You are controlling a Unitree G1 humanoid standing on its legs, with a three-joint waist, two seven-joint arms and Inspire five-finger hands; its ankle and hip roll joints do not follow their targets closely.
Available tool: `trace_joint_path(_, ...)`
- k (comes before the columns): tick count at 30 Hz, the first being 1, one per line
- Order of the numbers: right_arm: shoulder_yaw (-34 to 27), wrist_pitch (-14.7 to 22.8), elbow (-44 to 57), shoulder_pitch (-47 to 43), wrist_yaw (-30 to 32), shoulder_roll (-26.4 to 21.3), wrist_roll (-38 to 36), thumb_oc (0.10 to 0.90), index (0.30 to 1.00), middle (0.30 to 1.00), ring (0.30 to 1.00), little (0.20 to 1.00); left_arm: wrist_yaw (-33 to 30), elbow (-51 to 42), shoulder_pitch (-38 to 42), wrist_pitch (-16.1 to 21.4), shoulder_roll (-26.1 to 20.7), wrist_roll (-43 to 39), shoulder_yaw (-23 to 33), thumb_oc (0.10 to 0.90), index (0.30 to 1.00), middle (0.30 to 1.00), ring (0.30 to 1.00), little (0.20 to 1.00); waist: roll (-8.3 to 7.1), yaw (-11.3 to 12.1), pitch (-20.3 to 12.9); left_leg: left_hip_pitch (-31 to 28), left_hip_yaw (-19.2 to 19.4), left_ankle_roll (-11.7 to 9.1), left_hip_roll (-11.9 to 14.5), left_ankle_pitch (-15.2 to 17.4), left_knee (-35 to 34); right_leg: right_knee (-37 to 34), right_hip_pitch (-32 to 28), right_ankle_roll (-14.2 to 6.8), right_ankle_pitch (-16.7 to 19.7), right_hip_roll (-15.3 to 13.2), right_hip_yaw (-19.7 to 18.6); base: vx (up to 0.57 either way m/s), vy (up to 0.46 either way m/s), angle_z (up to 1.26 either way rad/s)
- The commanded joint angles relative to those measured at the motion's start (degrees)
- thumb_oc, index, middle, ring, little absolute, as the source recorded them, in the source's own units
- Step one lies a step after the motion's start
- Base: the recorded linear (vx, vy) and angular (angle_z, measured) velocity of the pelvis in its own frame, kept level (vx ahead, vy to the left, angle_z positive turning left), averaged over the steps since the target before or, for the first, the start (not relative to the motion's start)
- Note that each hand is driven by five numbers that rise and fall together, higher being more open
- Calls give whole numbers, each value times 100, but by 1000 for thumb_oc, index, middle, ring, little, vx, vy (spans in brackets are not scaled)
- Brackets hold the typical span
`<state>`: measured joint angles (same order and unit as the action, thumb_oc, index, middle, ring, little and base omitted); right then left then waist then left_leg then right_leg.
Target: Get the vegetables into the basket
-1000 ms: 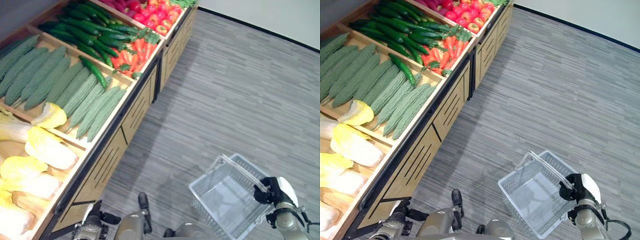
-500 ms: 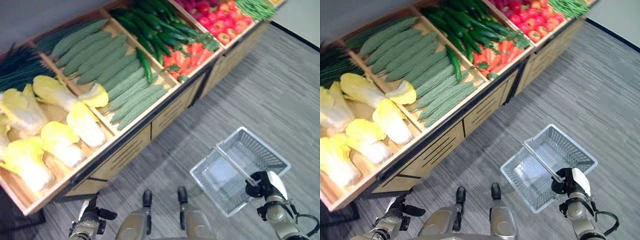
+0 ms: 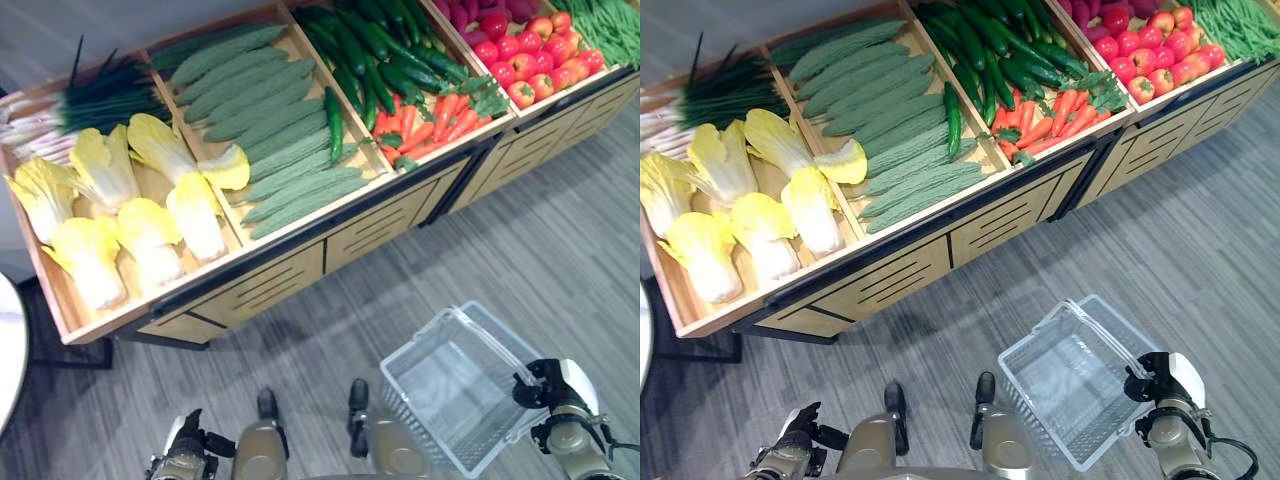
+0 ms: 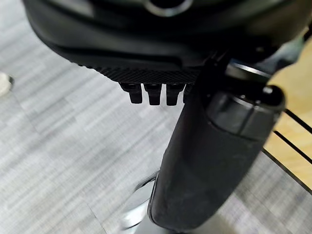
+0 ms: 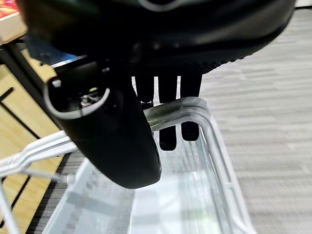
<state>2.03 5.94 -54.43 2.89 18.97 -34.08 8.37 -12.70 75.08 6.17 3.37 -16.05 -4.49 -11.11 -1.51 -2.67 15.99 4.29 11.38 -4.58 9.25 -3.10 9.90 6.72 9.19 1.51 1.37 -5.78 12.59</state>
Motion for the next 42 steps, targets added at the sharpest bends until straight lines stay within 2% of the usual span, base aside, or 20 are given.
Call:
trace_joint_path(1, -357, 184, 50, -35, 472, -509, -312, 400, 300, 300, 300, 300, -156, 11, 70, 99, -82, 102, 142, 900, 1000, 1000, 1000, 1000, -198, 45, -330, 275, -417, -94, -63, 93, -287, 20, 165, -702, 110, 68, -619, 37, 81, 21)
trace_joint_path(4, -267, 174, -94, -146, 455, -467, -374, 400, 300, 300, 300, 300, -150, 34, 82, 96, -109, 140, 59, 900, 1000, 1000, 1000, 1000, -122, 88, -302, 185, -493, -124, -13, -83, -740, 122, 189, -753, 75, -14, -534, 9, 105, 17)
trace_joint_path(7, -222, 166, -106, -159, 443, -417, -353, 400, 300, 300, 300, 300, -159, 62, 88, 90, -127, 138, 68, 900, 1000, 1000, 1000, 1000, -117, 99, -291, 121, -505, -107, -49, -102, -867, 150, 198, -793, 89, -76, -528, 3, 145, 8)
trace_joint_path(12, -106, 164, -485, -292, 379, -227, -423, 400, 300, 300, 300, 300, -199, 83, 84, 112, -175, 103, 125, 900, 1000, 1000, 1000, 1000, -167, 177, -276, -1, -547, -30, -201, -61, -1050, 139, 151, -905, 186, -225, -588, 21, 156, 3)
trace_joint_path(17, 11, 173, -906, -377, 415, 55, -467, 400, 300, 300, 300, 300, -449, 103, 82, 170, -265, -82, 425, 900, 1000, 1000, 1000, 1000, -231, 293, -295, -44, -594, -5, -289, -82, -1182, -61, 63, -989, 350, -340, -540, 17, 87, 6)
trace_joint_path(18, 131, 174, -1271, -422, 513, 292, -438, 400, 300, 300, 300, 300, -879, 118, 96, 269, -384, -411, 879, 900, 1000, 1000, 1000, 1000, -259, 407, -362, -66, -653, -17, -332, -129, -1327, -248, -4, -1036, 464, -410, -469, 20, 56, 5)
trace_joint_path(19, 137, 178, -1278, -429, 514, 294, -439, 400, 300, 300, 300, 300, -879, 117, 95, 269, -386, -411, 882, 900, 1000, 1000, 1000, 1000, -260, 402, -360, -69, -656, -17, -332, -130, -1329, -252, -8, -1036, 465, -410, -466, 30, 62, 14)
trace_joint_path(21, 216, 163, -1645, -500, 573, 482, -426, 400, 300, 300, 300, 300, -1349, 103, 131, 403, -536, -745, 1344, 900, 1000, 1000, 1000, 1000, -290, 498, -397, -85, -726, -36, -349, -162, -1413, -410, -98, -1054, 534, -440, -374, 21, 15, 17)
trace_joint_path(23, 270, 159, -1826, -510, 645, 590, -405, 400, 300, 300, 300, 300, -1636, 86, 146, 490, -649, -786, 1515, 900, 1000, 1000, 1000, 1000, -319, 534, -438, -88, -751, -51, -349, -158, -1433, -512, -142, -1071, 573, -446, -339, 25, 2, 20)
trace_joint_path(25, 397, 150, -2090, -579, 774, 752, -322, 400, 300, 300, 300, 300, -2437, 17, 225, 672, -950, -1014, 2086, 900, 1000, 1000, 1000, 1000, -373, 595, -505, -129, -752, -93, -342, -139, -1471, -698, -250, -1100, 637, -455, -304, 34, -4, 20)
trace_joint_path(26, 402, 152, -2096, -585, 776, 756, -322, 400, 300, 300, 300, 300, -2440, 16, 224, 671, -952, -1012, 2090, 900, 1000, 1000, 1000, 1000, -376, 592, -501, -132, -751, -93, -343, -138, -1471, -702, -255, -1100, 639, -455, -304, 38, -3, 2)
trace_joint_path(27, 487, 145, -2137, -569, 786, 816, -267, 400, 300, 300, 300, 300, -2847, 15, 239, 733, -1110, -1257, 2486, 900, 1000, 1000, 1000, 1000, -403, 613, -539, -178, -742, -116, -320, -133, -1489, -745, -311, -1101, 636, -445, -306, 32, -2, 0)
trace_joint_path(28, 504, 121, -2203, -560, 806, 816, -229, 400, 300, 300, 300, 300, -3103, -105, 251, 835, -1200, -1307, 2650, 900, 1000, 1000, 1000, 1000, -416, 616, -560, -202, -749, -126, -309, -122, -1490, -751, -332, -1108, 627, -442, -297, 32, -3, -1)
trace_joint_path(30, 521, 121, -2201, -567, 806, 835, -215, 400, 300, 300, 300, 300, -3169, -84, 200, 846, -1250, -1396, 2793, 900, 1000, 1000, 1000, 1000, -425, 605, -578, -228, -741, -136, -299, -113, -1490, -760, -358, -1108, 622, -439, -301, 0, 0, 0)
trace_joint_path(33, 546, 128, -2205, -480, 872, 811, -68, 400, 300, 300, 300, 300, -3713, -870, -25, 1026, -1379, -1228, 2934, 900, 1000, 1000, 1000, 1000, -430, 611, -637, -290, -726, -157, -270, -84, -1490, -797, -419, -1116, 620, -427, -289, 37, 4, -2)
trace_joint_path(34, 542, 141, -2174, -446, 881, 824, 11, 400, 300, 300, 300, 300, -4015, -1871, -196, 1097, -1510, -755, 2914, 900, 1000, 1000, 1000, 1000, -426, 624, -651, -304, -740, -166, -260, -87, -1490, -818, -443, -1121, 616, -428, -280, 0, 0, 0)
trace_joint_path(36, 525, 169, -2121, -390, 880, 848, 81, 400, 300, 300, 300, 300, -4293, -2673, -363, 1098, -1585, -338, 2967, 900, 1000, 1000, 1000, 1000, -441, 626, -663, -315, -752, -172, -250, -84, -1490, -821, -451, -1121, 606, -421, -278, 0, 0, 0)
trace_joint_path(38, 509, 162, -2132, -324, 867, 873, 131, 400, 300, 300, 300, 300, -4451, -3473, -410, 1011, -1604, 53, 3001, 900, 1000, 1000, 1000, 1000, -461, 632, -676, -329, -759, -179, -238, -70, -1490, -837, -475, -1126, 602, -417, -262, 0, 0, 0)
trace_joint_path(42, 490, 128, -2164, -296, 819, 861, 164, 400, 300, 300, 300, 300, -4482, -4244, -379, 869, -1568, 471, 3005, 900, 1000, 1000, 1000, 1000, -468, 607, -709, -352, -760, -184, -224, -47, -1490, -857, -501, -1137, 602, -405, -262, 0, 0, 0)
